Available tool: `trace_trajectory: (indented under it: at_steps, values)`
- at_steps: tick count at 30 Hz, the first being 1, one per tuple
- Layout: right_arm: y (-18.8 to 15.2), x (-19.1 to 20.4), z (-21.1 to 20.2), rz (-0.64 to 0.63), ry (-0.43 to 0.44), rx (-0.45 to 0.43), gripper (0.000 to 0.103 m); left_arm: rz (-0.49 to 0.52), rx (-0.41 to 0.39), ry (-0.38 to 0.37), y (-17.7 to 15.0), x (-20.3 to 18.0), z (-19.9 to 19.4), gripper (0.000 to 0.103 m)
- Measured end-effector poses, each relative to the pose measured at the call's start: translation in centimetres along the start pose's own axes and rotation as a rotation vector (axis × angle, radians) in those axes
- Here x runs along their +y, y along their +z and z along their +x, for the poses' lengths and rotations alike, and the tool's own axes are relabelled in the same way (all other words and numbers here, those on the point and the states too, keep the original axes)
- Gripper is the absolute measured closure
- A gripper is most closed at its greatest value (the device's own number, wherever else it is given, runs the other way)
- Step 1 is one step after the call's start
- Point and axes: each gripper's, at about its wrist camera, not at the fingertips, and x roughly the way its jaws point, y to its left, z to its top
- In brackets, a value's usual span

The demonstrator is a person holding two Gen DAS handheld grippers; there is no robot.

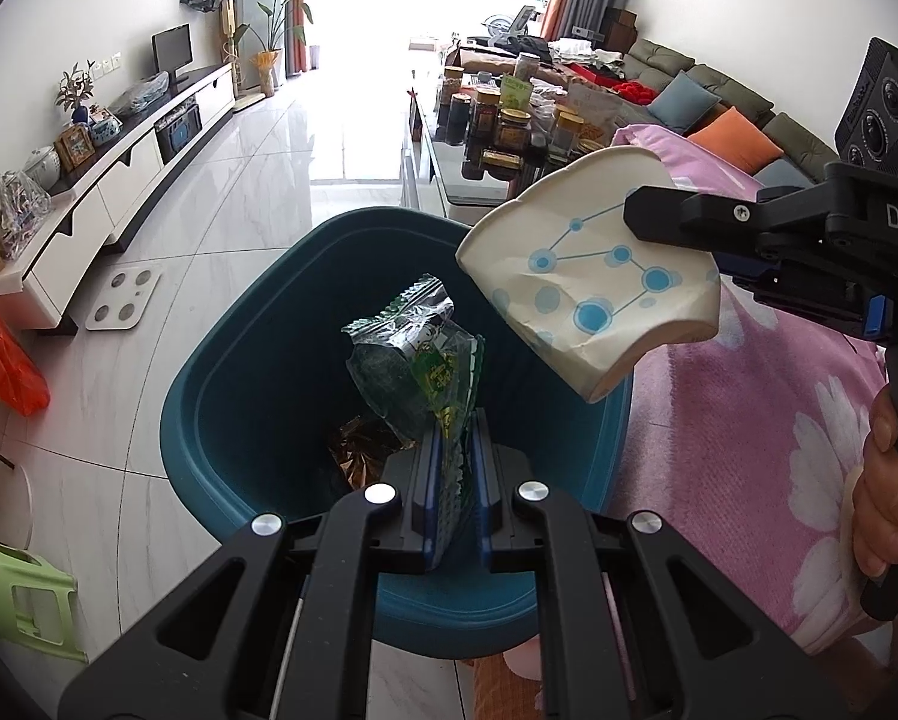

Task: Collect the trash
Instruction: 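Carry the green bag and paper cup over the teal bin, then open both grippers to drop the bag and cup into the bin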

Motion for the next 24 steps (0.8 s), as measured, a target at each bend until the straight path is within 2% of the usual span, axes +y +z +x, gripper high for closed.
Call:
trace_trajectory:
  at_steps: [10,24]
  values:
    - [0.0,0.6,0.5,-0.021,-0.005,0.017,0.083,0.003,0.008,0.033,-1.0,0.2,0.8,0.093]
    - [0.7,1.6,2.6,-0.041,-0.052,0.065,0.08,-0.002,0.008,0.054,-0.6,0.1,1.5,0.092]
